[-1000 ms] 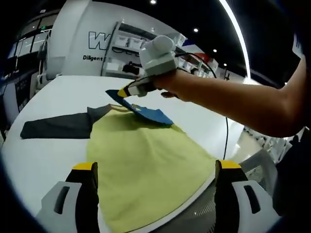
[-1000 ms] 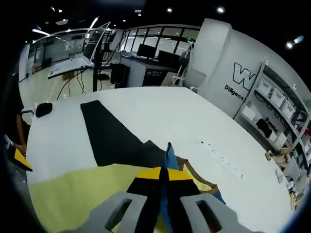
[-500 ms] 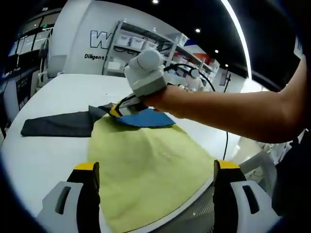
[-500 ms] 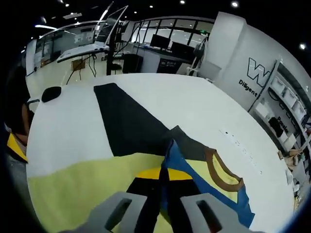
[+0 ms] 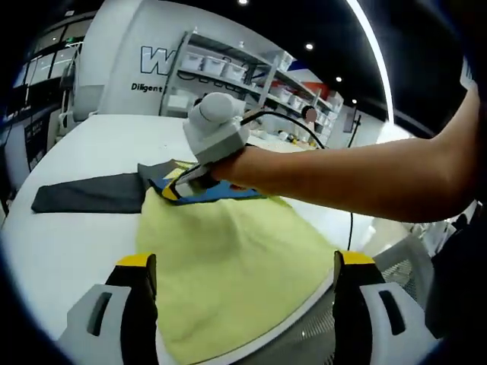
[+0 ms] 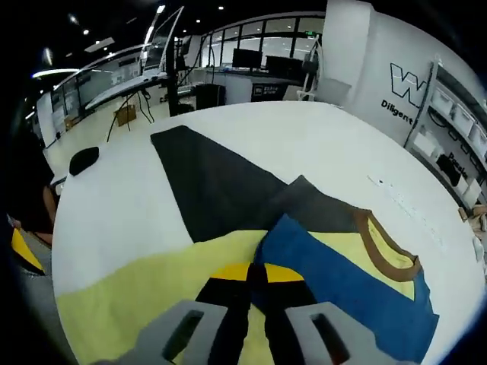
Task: Fold the garment on the visible template until the final outline fits inside the template.
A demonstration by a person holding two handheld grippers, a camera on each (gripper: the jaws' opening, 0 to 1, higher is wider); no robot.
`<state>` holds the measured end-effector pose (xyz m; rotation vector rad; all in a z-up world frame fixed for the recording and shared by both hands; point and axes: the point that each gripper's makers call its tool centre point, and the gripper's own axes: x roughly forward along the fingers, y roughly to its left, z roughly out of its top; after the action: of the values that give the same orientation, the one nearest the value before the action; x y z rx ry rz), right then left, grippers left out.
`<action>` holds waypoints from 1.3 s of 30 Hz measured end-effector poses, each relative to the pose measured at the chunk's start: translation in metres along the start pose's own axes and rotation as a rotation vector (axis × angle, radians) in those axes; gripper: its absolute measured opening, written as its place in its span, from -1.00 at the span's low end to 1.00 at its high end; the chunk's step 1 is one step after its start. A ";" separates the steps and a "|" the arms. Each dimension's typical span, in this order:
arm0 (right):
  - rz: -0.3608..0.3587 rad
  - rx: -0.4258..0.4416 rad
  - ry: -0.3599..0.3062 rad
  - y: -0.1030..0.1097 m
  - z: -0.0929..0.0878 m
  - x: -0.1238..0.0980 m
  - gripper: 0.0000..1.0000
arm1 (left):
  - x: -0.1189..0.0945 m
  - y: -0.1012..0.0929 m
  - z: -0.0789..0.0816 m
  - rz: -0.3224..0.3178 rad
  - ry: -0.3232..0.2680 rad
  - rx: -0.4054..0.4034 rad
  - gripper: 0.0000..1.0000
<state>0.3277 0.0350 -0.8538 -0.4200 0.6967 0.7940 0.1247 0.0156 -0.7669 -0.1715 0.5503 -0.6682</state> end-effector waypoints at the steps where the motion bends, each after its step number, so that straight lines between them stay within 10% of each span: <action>1: 0.006 0.005 -0.002 0.001 0.000 0.000 -0.97 | 0.000 0.000 0.000 -0.001 0.000 -0.001 0.84; 16: 0.068 0.055 0.004 0.015 -0.004 0.007 -0.89 | 0.001 0.000 -0.003 -0.005 0.013 0.000 0.82; 19: 0.017 0.049 -0.080 0.007 0.016 -0.005 -0.92 | 0.001 0.000 -0.003 -0.006 0.014 0.002 0.81; 39: 0.070 0.030 0.018 0.021 -0.008 0.004 -0.84 | 0.001 -0.005 -0.004 -0.015 0.027 0.011 0.79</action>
<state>0.3106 0.0461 -0.8642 -0.3780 0.7426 0.8458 0.1205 0.0113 -0.7691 -0.1570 0.5715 -0.6885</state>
